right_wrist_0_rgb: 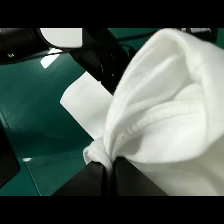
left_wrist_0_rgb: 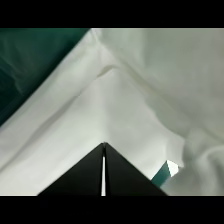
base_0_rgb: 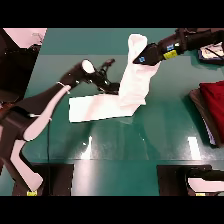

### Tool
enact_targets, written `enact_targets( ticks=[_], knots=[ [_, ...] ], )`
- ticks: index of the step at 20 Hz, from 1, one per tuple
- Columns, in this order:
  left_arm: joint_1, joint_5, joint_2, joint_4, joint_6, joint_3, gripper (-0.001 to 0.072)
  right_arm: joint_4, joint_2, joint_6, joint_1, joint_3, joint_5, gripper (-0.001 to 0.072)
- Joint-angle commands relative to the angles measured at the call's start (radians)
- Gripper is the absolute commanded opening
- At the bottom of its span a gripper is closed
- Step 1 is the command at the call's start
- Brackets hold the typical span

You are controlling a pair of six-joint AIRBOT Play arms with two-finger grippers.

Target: Fold the shirts.

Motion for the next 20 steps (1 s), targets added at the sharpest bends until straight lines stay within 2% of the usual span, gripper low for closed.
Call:
enact_targets(
  ticks=[1,5,7,8,9,10,12,13,14,17,20],
  knots=[
    [0.121,-0.110,0.111,0.123,0.007,0.001,0.0023,0.004,-0.038,-0.028,0.084,0.002,-0.048,0.0014],
    [0.303,-0.253,0.248,0.195,0.052,0.001,0.0024,0.005,-0.174,-0.125,0.262,0.002,-0.166,0.0017],
    [0.391,-0.271,0.320,0.211,0.052,0.002,0.0024,0.016,-0.271,-0.165,0.369,0.002,-0.294,0.0035],
    [0.435,-0.272,0.357,0.211,0.052,0.001,0.0024,0.042,-0.323,-0.197,0.419,0.004,-0.371,0.0261],
    [0.476,-0.271,0.391,0.211,0.052,0.002,0.0024,0.072,-0.373,-0.209,0.456,0.019,-0.430,0.0458],
    [0.510,-0.272,0.419,0.211,0.052,0.001,0.0024,0.098,-0.422,-0.209,0.487,0.062,-0.448,0.0530],
    [0.568,-0.283,0.468,0.211,0.052,0.001,0.0024,0.099,-0.468,-0.209,0.509,0.156,-0.407,0.0529],
    [0.586,-0.289,0.485,0.211,0.052,0.001,0.0024,0.065,-0.462,-0.206,0.500,0.182,-0.367,0.0506],
    [0.598,-0.295,0.500,0.211,0.053,0.001,0.0024,0.011,-0.437,-0.176,0.481,0.181,-0.321,0.0441],
    [0.594,-0.350,0.507,0.190,0.078,-0.008,0.0024,-0.108,-0.293,-0.106,0.376,0.012,-0.220,0.0429],
    [0.582,-0.408,0.507,0.172,0.077,-0.084,0.0024,-0.128,-0.151,-0.074,0.229,-0.232,-0.181,0.0430]
  ],
)
